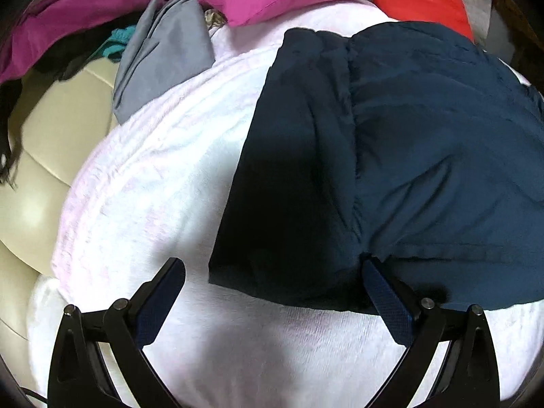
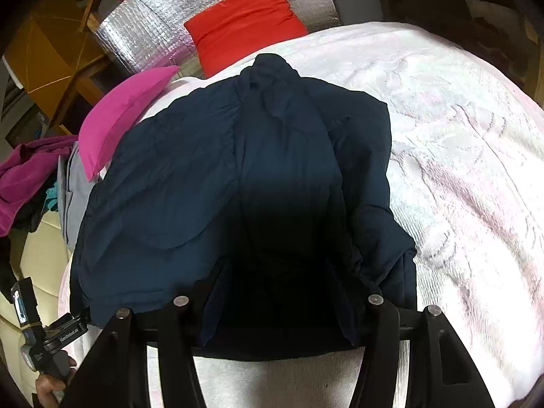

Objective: Fold large clothes

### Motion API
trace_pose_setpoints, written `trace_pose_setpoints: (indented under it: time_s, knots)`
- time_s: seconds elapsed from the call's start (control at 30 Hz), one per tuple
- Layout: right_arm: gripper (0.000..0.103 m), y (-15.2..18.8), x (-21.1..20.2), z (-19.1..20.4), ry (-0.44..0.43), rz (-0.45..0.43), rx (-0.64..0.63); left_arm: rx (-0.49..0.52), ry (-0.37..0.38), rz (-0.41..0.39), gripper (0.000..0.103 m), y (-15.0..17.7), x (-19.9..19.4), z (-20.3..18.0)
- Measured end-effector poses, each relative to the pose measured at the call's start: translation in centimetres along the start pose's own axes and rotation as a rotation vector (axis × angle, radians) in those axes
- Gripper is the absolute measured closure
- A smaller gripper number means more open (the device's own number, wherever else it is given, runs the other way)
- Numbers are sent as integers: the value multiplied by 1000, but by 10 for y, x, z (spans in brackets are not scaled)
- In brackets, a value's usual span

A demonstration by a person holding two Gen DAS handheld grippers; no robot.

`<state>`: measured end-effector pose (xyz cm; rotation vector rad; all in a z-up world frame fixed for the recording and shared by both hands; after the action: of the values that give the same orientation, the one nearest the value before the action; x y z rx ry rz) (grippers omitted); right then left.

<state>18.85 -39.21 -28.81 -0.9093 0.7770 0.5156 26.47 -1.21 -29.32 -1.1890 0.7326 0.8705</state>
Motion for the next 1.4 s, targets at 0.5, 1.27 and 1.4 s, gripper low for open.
trace_pose_setpoints:
  time_s: [0.5,1.27,1.4]
  knots:
    - [42,28,-2,50,10,31,-105,26,143,-31,0,-10,1,-37]
    - [38,20,-25,-20,-183,-25,126,-79,184,-77,0,-9,17,26]
    - [38,13,-41,-15,-201,-60,128,-69,141,-123,0,-9,6,31]
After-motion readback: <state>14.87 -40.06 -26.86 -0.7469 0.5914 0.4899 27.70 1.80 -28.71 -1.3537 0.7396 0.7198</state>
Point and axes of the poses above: each gripper's, at about its wrist camera, not at the fingertips, and x roughly the way its jaws point, z to its left, y to its underside, the point moved 7 cm from there along x, roughly the way its jaws point, and after that the axes turned 1 degree about -x, right-handed, at the moved point
